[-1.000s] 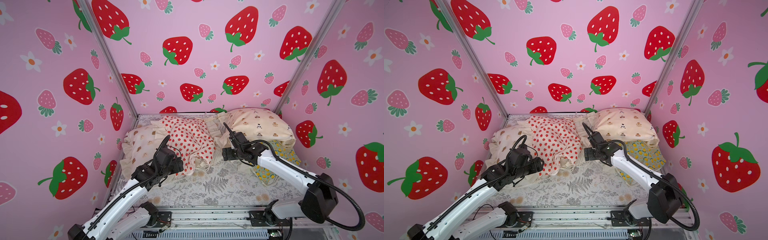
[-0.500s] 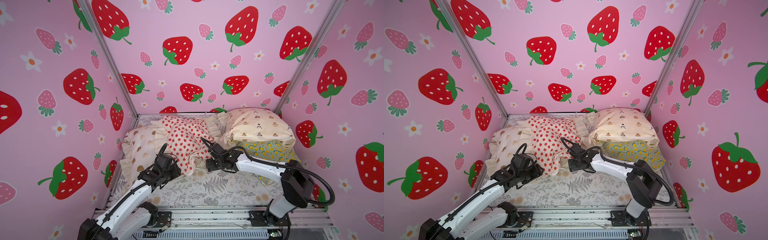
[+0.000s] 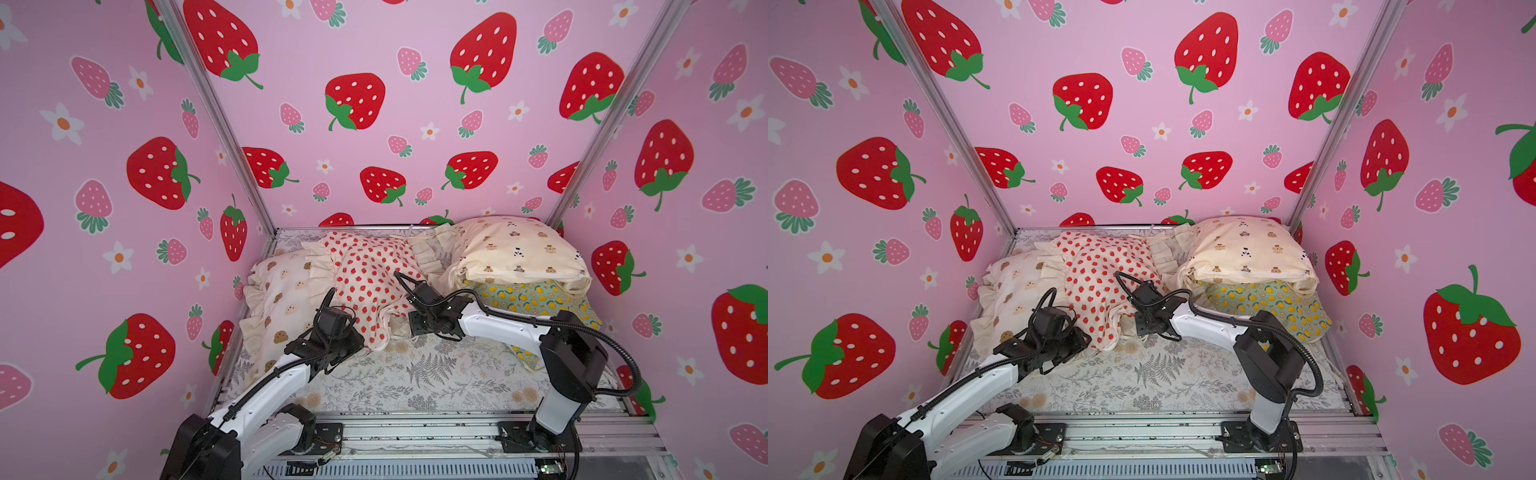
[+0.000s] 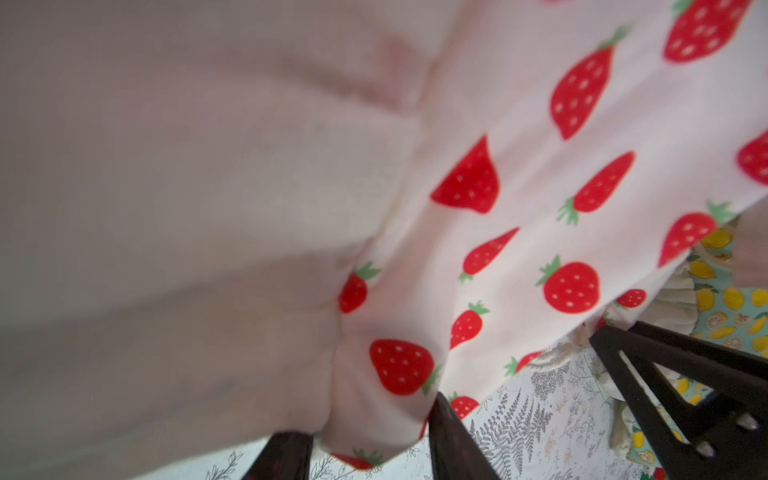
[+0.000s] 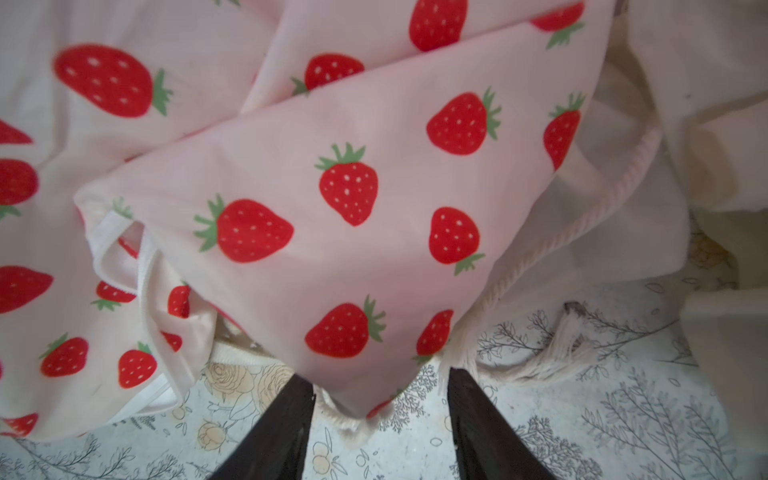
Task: Zip up pillowcases
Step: Adjust the pillowcase at the center of the board.
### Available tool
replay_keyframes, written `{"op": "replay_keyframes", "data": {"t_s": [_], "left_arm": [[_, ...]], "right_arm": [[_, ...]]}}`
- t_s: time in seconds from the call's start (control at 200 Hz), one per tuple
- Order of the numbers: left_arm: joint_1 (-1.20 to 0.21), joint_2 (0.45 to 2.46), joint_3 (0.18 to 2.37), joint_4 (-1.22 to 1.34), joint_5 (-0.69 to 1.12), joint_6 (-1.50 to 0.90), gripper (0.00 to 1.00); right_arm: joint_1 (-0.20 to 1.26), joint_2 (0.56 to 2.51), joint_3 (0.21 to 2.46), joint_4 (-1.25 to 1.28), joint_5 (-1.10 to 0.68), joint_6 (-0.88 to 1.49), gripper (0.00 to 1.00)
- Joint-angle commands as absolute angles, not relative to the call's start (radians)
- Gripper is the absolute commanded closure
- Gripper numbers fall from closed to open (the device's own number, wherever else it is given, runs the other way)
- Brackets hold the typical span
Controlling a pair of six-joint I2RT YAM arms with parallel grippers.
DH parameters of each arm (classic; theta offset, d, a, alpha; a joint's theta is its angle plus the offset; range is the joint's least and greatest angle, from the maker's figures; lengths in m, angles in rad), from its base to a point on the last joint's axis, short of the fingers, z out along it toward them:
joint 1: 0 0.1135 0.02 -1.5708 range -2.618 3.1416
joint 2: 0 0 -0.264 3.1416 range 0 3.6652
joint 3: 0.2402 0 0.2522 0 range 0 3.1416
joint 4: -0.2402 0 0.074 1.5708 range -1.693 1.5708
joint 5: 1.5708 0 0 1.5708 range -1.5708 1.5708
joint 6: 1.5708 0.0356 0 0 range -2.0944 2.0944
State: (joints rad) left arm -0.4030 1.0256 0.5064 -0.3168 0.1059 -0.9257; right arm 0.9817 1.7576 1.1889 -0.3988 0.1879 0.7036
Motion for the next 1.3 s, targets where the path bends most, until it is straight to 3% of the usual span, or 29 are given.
{"op": "replay_keyframes", "data": {"t_s": [0.0,0.16,0.37,0.555,0.595,1.005,1.296], "left_arm": [[-0.397,1.028,0.492,-0.272,0.095,-0.942,0.60],[-0.396,1.042,0.504,-0.267,0.090,-0.935,0.76],[-0.394,1.033,0.526,-0.272,0.101,-0.936,0.89],[-0.393,0.952,0.560,-0.311,0.089,-0.929,0.93],[-0.390,0.935,0.573,-0.329,0.085,-0.927,1.00],[-0.365,0.795,0.790,-0.477,0.107,-0.928,1.00],[-0.359,0.752,0.877,-0.527,0.097,-0.948,1.00]], "right_arm": [[0.980,1.778,1.210,-0.396,0.236,0.714,0.49],[0.968,1.804,1.220,-0.399,0.243,0.701,0.58],[0.961,1.798,1.230,-0.423,0.273,0.673,0.69],[0.946,1.770,1.219,-0.447,0.329,0.636,0.79],[0.940,1.762,1.220,-0.459,0.341,0.624,0.81],[0.906,1.579,1.187,-0.626,0.502,0.457,0.86],[0.884,1.583,1.053,-0.575,0.515,0.459,0.86]]}}
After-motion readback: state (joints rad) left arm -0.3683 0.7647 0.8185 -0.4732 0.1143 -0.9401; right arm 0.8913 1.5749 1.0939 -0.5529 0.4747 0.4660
